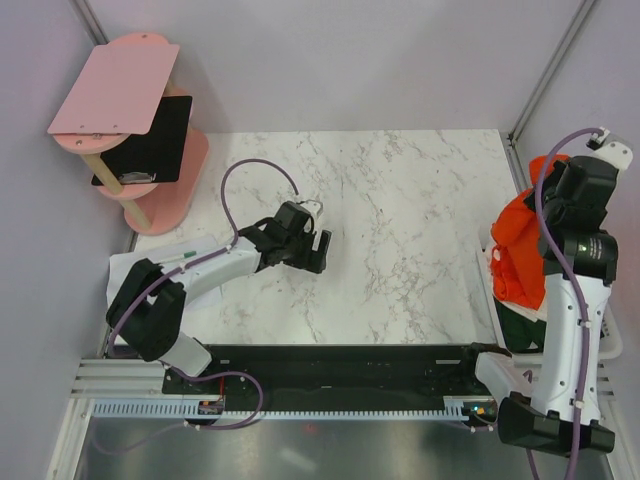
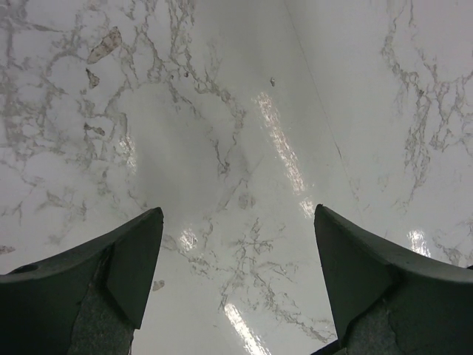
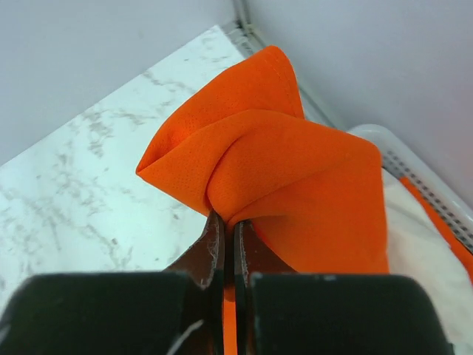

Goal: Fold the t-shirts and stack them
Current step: Move the tshirt to the center of the board

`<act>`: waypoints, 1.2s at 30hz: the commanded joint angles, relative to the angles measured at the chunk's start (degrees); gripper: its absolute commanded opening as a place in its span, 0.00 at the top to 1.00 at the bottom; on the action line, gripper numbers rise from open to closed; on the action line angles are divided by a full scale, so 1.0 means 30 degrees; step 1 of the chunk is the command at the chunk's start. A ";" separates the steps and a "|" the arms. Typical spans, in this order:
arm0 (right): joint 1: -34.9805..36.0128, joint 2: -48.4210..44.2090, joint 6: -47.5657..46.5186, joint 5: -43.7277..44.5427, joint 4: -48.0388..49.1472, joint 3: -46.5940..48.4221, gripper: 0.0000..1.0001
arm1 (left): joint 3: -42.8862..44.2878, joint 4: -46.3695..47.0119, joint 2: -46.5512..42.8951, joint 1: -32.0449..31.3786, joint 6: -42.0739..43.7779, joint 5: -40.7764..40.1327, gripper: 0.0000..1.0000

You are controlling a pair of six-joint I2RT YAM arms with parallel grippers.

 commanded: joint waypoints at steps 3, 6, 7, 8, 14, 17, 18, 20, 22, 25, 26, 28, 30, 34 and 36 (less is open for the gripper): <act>0.3836 0.2465 0.0082 -0.3778 0.0923 0.1770 1.00 | 0.1838 -0.2208 -0.2877 0.0016 -0.0414 -0.2869 0.10; 0.8172 0.3958 -0.0181 -0.1640 0.0866 0.3143 1.00 | 0.3100 -0.3849 -0.3639 0.0103 -0.0385 -0.4423 0.11; 0.9119 0.4920 -0.0211 -0.1317 0.0778 0.3528 1.00 | 0.3394 -0.4694 -0.3989 0.0191 -0.0501 -0.5151 0.11; 0.9999 0.5451 -0.0269 -0.0270 0.0690 0.3996 1.00 | 0.4035 -0.5050 -0.4196 0.0395 -0.0532 -0.5448 0.12; 1.7880 0.9727 -0.1732 0.4687 0.0953 0.6750 1.00 | 0.6612 -0.7566 -0.5368 0.3462 -0.0503 -0.4576 0.13; 2.1045 1.2218 -0.2522 0.5716 0.1099 0.8303 1.00 | 0.7641 -0.8450 -0.5603 0.5048 0.0023 -0.5038 0.14; 2.2416 1.2746 -0.2758 0.5776 0.1447 0.9061 1.00 | 0.7848 -0.8887 -0.5720 0.5345 0.0228 -0.5389 0.14; 2.3654 1.4066 -0.3400 0.5600 0.1772 0.9972 1.00 | 0.8083 -0.9183 -0.5721 0.6308 0.0814 -0.6153 0.14; 2.5121 1.4885 -0.3755 0.5513 0.1948 1.1466 1.00 | 0.8026 -0.9507 -0.5662 0.7073 0.1049 -0.6330 0.14; 2.6294 1.4863 -0.4078 0.4987 0.2445 1.2729 1.00 | 0.7500 -0.9478 -0.5604 0.8129 0.1167 -0.6272 0.14; 2.6471 1.4629 -0.4107 0.4869 0.2882 1.2905 1.00 | 0.7150 -0.9391 -0.5546 0.8189 0.1167 -0.6359 0.14; 2.6707 1.3434 -0.4079 0.4489 0.3382 1.2790 1.00 | 0.6797 -0.9185 -0.5255 0.8248 0.1197 -0.6447 0.14; 2.6678 1.1796 -0.4020 0.4603 0.4465 1.1943 1.00 | 0.6357 -0.8952 -0.5078 0.8219 0.1138 -0.6448 0.14; 2.6416 0.9591 -0.4458 0.7409 0.5377 0.9864 1.00 | 0.5917 -0.8337 -0.4463 0.8219 0.0846 -0.5717 0.15; 2.5101 0.8889 -0.4344 0.8762 0.5172 0.8021 0.96 | 0.5916 -0.8160 -0.4287 0.8219 0.0758 -0.5278 0.16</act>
